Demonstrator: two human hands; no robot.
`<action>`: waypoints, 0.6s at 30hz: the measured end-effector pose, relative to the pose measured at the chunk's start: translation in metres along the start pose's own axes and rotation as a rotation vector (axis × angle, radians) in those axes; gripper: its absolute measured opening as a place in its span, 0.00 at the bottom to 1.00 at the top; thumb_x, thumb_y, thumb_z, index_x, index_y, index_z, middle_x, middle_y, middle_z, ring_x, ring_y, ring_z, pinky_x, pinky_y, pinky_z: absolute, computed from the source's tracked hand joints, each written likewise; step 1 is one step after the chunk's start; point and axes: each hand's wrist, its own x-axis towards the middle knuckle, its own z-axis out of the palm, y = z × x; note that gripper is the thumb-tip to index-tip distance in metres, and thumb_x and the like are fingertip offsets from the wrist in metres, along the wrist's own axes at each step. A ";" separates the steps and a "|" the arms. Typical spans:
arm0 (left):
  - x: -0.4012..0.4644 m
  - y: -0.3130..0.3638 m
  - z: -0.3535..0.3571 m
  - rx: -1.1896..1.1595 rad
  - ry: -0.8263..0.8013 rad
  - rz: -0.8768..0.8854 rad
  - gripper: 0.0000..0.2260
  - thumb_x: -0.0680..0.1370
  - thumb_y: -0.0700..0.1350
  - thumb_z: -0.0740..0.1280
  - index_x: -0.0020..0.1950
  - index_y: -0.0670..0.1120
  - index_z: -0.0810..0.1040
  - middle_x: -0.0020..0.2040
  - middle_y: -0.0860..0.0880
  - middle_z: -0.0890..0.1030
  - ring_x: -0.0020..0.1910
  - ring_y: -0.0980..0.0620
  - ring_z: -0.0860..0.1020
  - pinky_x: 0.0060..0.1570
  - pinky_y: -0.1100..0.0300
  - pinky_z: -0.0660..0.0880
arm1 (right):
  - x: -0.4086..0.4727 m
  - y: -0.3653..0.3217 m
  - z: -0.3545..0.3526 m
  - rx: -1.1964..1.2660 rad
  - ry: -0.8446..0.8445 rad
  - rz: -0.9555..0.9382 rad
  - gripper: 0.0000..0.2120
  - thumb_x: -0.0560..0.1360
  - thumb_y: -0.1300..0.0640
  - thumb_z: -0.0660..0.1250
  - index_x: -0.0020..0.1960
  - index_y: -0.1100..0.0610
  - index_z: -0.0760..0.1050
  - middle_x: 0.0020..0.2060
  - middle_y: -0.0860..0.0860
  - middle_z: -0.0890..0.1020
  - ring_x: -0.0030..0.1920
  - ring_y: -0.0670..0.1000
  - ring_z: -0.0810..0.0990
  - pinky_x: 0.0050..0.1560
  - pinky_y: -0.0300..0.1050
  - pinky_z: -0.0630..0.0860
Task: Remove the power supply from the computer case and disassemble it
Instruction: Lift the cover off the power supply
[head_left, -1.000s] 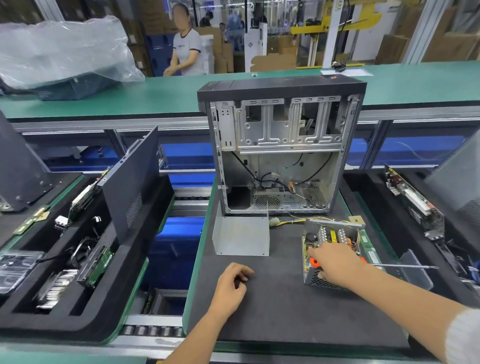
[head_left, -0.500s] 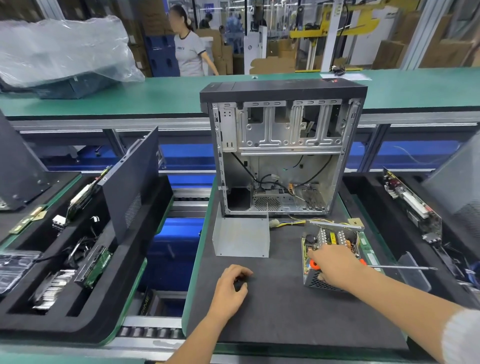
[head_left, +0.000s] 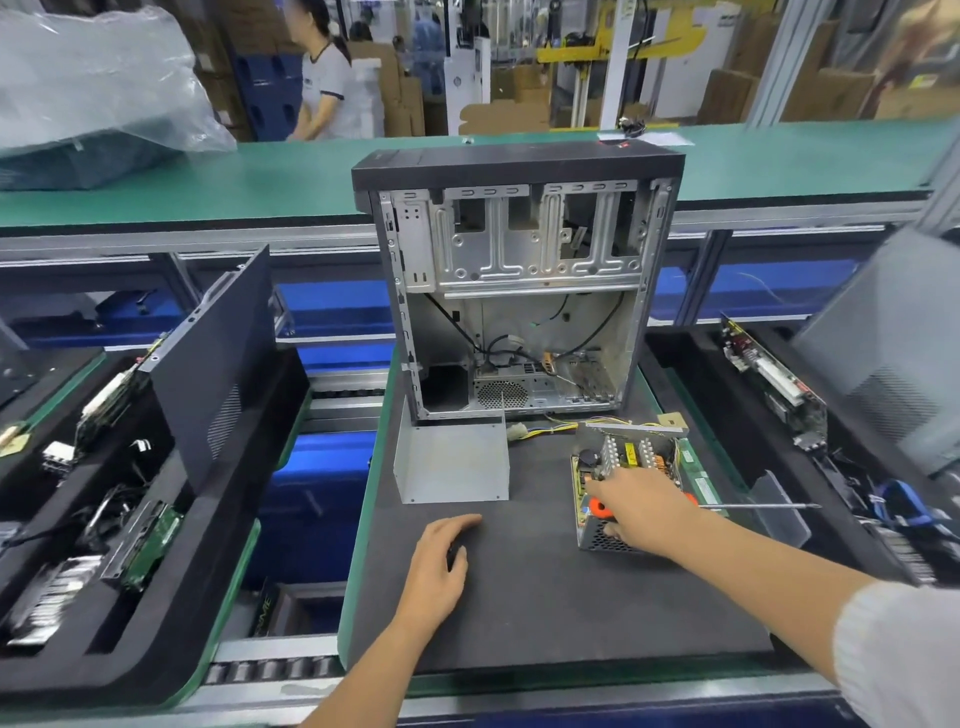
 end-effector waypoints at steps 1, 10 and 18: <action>0.001 0.000 0.000 0.000 0.009 0.003 0.20 0.78 0.32 0.62 0.65 0.50 0.77 0.61 0.55 0.75 0.61 0.63 0.71 0.62 0.78 0.62 | 0.000 0.001 0.002 0.008 0.009 0.000 0.15 0.76 0.53 0.66 0.61 0.55 0.71 0.53 0.55 0.79 0.53 0.57 0.79 0.44 0.48 0.72; 0.009 -0.009 -0.005 0.074 0.095 0.020 0.15 0.76 0.36 0.69 0.61 0.47 0.78 0.59 0.55 0.78 0.60 0.57 0.72 0.64 0.65 0.65 | -0.003 0.015 0.010 0.136 0.023 0.039 0.18 0.74 0.47 0.69 0.58 0.56 0.71 0.55 0.53 0.79 0.54 0.55 0.79 0.45 0.46 0.73; 0.007 -0.007 -0.006 0.009 0.093 -0.012 0.14 0.76 0.31 0.66 0.54 0.48 0.80 0.51 0.55 0.79 0.51 0.62 0.75 0.56 0.68 0.71 | -0.001 0.013 0.008 0.120 0.051 0.017 0.17 0.74 0.46 0.70 0.55 0.56 0.72 0.53 0.52 0.80 0.53 0.55 0.79 0.47 0.47 0.74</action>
